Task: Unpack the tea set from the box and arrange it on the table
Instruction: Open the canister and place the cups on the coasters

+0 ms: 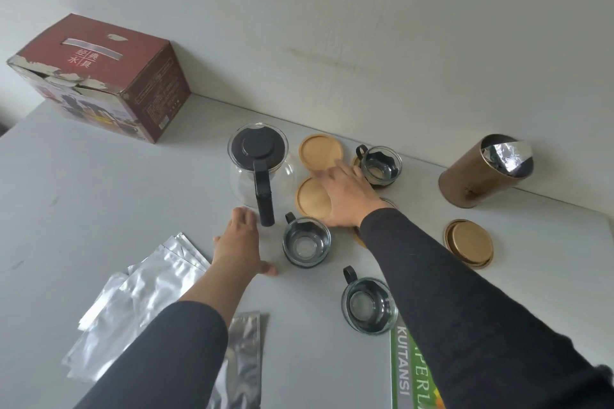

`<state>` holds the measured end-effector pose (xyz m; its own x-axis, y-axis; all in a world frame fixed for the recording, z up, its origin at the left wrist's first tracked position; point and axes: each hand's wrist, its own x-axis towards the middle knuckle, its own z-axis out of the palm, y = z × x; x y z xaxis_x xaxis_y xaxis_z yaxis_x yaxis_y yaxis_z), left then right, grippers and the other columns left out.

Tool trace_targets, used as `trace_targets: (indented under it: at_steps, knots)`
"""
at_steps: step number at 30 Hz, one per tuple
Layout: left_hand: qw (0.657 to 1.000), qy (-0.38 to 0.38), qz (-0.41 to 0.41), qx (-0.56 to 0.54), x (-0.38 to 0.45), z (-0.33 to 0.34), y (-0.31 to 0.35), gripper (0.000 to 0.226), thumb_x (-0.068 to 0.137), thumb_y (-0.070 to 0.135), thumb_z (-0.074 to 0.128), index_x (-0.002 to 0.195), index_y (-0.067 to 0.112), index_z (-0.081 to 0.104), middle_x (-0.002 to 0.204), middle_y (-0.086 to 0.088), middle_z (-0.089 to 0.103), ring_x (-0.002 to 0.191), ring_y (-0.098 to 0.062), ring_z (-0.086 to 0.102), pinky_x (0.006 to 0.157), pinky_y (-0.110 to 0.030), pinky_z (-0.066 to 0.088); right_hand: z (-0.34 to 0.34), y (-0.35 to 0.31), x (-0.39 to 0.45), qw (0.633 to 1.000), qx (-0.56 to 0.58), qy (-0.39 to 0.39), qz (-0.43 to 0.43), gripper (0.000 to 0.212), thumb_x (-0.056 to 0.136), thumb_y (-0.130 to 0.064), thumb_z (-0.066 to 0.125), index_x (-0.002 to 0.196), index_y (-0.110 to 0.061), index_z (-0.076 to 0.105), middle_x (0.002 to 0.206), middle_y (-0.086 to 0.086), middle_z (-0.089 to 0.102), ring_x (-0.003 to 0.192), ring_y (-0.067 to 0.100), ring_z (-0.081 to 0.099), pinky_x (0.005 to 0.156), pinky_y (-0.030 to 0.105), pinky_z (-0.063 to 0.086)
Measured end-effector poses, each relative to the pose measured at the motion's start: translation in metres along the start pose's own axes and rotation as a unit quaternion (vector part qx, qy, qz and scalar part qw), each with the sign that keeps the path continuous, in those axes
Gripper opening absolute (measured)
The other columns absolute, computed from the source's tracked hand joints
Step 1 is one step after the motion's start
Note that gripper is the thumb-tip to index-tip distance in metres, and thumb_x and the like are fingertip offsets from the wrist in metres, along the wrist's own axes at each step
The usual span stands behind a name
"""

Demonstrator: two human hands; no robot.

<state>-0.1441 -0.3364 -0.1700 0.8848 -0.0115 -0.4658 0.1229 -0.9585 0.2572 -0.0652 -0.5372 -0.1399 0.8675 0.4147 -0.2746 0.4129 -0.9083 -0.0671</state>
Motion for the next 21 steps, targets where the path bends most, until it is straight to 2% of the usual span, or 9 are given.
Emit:
trace_targets:
  at_steps: [5, 8, 14, 17, 21]
  knots:
    - [1.000, 0.001, -0.003, 0.009, 0.002, 0.002, -0.001, 0.107, 0.057, 0.046, 0.086, 0.139, 0.009, 0.027, 0.136, -0.002, 0.022, 0.125, -0.019, 0.040, 0.095, -0.037, 0.046, 0.003, 0.000, -0.001, 1.000, 0.027, -0.008, 0.003, 0.081, 0.077, -0.040, 0.071, 0.144, -0.022, 0.030, 0.146, 0.007, 0.041, 0.145, 0.024, 0.011, 0.113, 0.046, 0.014]
    - [1.000, 0.002, -0.002, 0.016, 0.003, 0.003, -0.001, 0.108, 0.057, 0.047, 0.086, 0.139, 0.009, 0.027, 0.135, -0.003, 0.023, 0.124, -0.019, 0.040, 0.095, -0.037, 0.046, 0.002, -0.002, -0.008, 0.998, 0.050, 0.015, 0.018, 0.078, 0.077, -0.040, 0.071, 0.143, -0.021, 0.034, 0.145, 0.006, 0.043, 0.143, 0.024, 0.015, 0.113, 0.046, 0.019]
    - [1.000, 0.000, 0.006, 0.030, 0.001, 0.003, -0.002, 0.110, 0.061, 0.048, 0.083, 0.142, 0.005, 0.023, 0.137, -0.005, 0.022, 0.123, -0.021, 0.041, 0.097, -0.038, 0.046, 0.000, -0.003, -0.062, 0.967, 0.137, 0.206, 0.056, 0.058, 0.081, -0.041, 0.063, 0.129, -0.011, 0.050, 0.124, 0.009, 0.058, 0.122, 0.028, 0.045, 0.100, 0.042, 0.039]
    - [1.000, -0.004, 0.008, 0.030, -0.002, 0.009, 0.000, 0.113, 0.062, 0.048, 0.083, 0.144, 0.004, 0.019, 0.139, -0.006, 0.020, 0.125, -0.022, 0.040, 0.098, -0.041, 0.046, 0.017, -0.006, -0.104, 0.955, 0.149, 0.247, 0.068, 0.064, 0.075, -0.053, 0.058, 0.124, -0.011, 0.054, 0.117, 0.007, 0.060, 0.111, 0.027, 0.053, 0.091, 0.042, 0.046]
    - [1.000, -0.005, 0.010, 0.016, -0.005, 0.011, -0.001, 0.114, 0.061, 0.047, 0.084, 0.145, 0.005, 0.020, 0.139, -0.005, 0.020, 0.124, -0.021, 0.042, 0.098, -0.038, 0.046, 0.044, -0.022, -0.155, 0.960, 0.150, 0.203, 0.117, 0.078, 0.069, -0.068, 0.052, 0.127, -0.016, 0.051, 0.119, 0.004, 0.053, 0.108, 0.023, 0.051, 0.088, 0.039, 0.045]
